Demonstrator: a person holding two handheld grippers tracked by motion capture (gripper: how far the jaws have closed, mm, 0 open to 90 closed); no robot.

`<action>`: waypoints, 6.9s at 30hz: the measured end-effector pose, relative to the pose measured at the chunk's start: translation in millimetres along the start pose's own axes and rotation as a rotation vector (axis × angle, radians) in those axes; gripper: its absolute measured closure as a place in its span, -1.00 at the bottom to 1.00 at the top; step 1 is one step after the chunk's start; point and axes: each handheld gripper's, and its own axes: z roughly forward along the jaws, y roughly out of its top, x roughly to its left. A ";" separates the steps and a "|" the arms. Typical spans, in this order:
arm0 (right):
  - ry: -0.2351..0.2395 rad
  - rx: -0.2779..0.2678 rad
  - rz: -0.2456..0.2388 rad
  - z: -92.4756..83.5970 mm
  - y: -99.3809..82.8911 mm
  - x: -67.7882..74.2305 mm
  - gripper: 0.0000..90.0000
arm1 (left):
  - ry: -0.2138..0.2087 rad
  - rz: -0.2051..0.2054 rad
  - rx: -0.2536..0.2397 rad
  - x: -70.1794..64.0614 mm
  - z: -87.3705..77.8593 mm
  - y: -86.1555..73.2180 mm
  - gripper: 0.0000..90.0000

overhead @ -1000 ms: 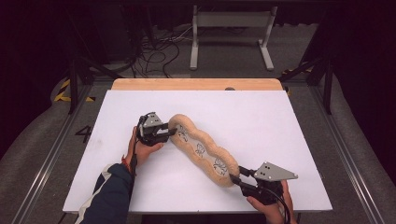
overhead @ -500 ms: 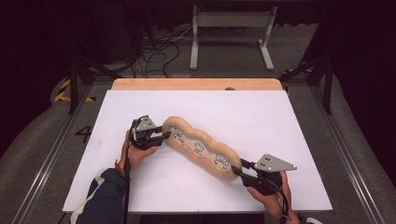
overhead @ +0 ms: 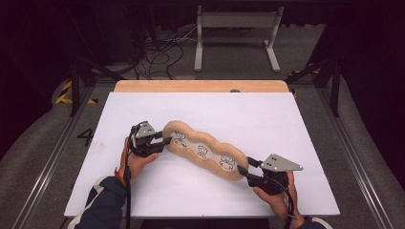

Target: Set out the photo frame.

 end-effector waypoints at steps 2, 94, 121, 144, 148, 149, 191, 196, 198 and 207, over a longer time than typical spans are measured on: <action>-0.001 0.002 0.007 -1.3 -3.0 1.5 0.15 | -0.011 0.003 -0.024 -0.2 -1.5 2.6 0.23; -0.094 -0.023 -0.017 24.3 10.1 -31.9 0.45 | -0.013 0.080 -0.071 -25.0 -46.3 -12.2 0.45; -0.098 -0.013 -0.030 27.6 9.4 -35.4 0.39 | -0.014 0.089 -0.066 -26.8 -47.8 -12.9 0.44; -0.079 0.033 -0.062 32.4 21.1 -41.2 0.15 | -0.002 0.110 -0.060 -30.5 -47.8 -11.3 0.31; -0.071 0.042 -0.083 31.9 22.2 -39.5 0.00 | 0.014 0.124 -0.054 -32.0 -49.0 -10.8 0.15; -0.071 0.042 -0.083 31.9 22.2 -39.5 0.00 | 0.014 0.124 -0.054 -32.0 -49.0 -10.8 0.11; -0.081 0.060 -0.136 20.0 22.6 -39.3 -0.75 | 0.022 0.190 -0.019 -46.6 -63.7 -19.3 -0.82; -0.095 0.069 -0.149 14.8 21.0 -41.5 -0.76 | 0.025 0.196 -0.017 -46.5 -67.9 -22.9 -0.82; -0.105 0.083 -0.159 12.7 19.3 -42.3 -0.76 | 0.024 0.193 -0.022 -45.9 -70.2 -23.9 -0.82; -0.148 0.109 -0.166 -0.5 9.6 -49.5 -0.76 | 0.032 0.189 -0.015 -42.5 -76.9 -30.4 -0.82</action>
